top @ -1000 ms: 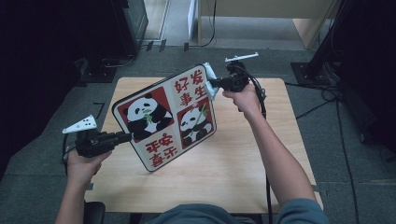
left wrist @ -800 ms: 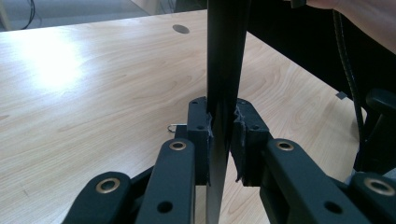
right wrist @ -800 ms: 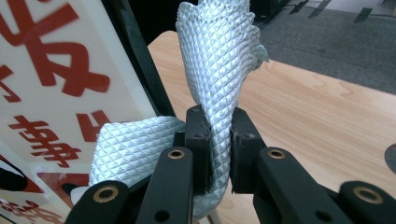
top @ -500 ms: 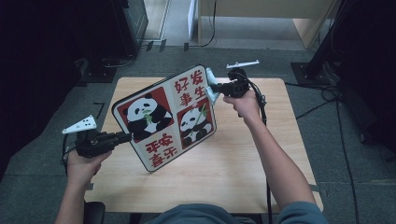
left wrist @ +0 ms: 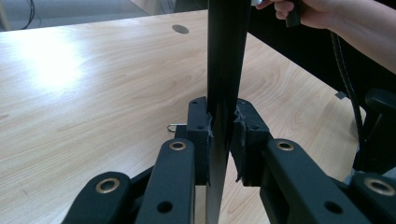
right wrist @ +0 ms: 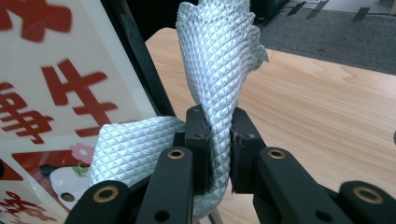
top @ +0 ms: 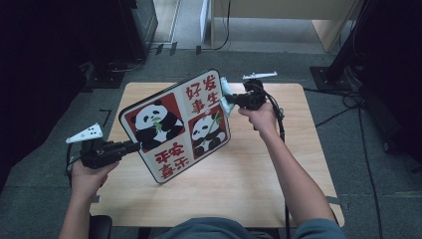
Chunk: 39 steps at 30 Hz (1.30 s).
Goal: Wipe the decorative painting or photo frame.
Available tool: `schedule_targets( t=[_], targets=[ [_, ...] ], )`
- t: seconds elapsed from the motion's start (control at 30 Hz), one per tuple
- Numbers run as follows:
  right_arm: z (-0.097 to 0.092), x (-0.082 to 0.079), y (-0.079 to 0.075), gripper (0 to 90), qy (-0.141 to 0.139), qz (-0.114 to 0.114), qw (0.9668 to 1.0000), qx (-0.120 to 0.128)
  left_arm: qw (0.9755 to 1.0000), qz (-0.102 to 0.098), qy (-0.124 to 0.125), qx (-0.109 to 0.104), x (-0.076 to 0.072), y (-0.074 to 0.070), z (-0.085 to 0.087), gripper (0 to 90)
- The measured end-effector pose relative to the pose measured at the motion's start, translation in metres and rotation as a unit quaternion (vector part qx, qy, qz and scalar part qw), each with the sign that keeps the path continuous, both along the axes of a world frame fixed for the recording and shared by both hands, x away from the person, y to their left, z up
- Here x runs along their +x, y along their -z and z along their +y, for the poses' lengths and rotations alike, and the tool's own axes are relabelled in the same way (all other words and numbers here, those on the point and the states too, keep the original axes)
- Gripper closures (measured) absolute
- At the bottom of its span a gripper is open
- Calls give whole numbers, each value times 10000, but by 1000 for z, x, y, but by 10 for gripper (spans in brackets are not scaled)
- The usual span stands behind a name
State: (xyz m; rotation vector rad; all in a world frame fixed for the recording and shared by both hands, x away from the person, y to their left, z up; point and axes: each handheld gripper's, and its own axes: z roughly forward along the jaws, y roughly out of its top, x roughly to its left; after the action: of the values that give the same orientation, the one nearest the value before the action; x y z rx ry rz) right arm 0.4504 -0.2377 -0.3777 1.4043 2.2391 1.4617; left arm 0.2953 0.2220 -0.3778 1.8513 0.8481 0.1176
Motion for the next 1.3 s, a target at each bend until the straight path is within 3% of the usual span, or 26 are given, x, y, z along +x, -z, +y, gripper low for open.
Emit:
schedule_targets(
  t=[0.33,0.63,1.3],
  targets=[
    [-2,-4,15,810,47,70,10000,25,10000,7,2,-13,0,0,0,792],
    [-3,-5,25,809,62,268,9996,10,10000,10,7,-4,0,0,0,791],
    [-6,-11,48,810,107,323,9994,38,10000,14,10,-6,-1,0,0,792]
  ],
)
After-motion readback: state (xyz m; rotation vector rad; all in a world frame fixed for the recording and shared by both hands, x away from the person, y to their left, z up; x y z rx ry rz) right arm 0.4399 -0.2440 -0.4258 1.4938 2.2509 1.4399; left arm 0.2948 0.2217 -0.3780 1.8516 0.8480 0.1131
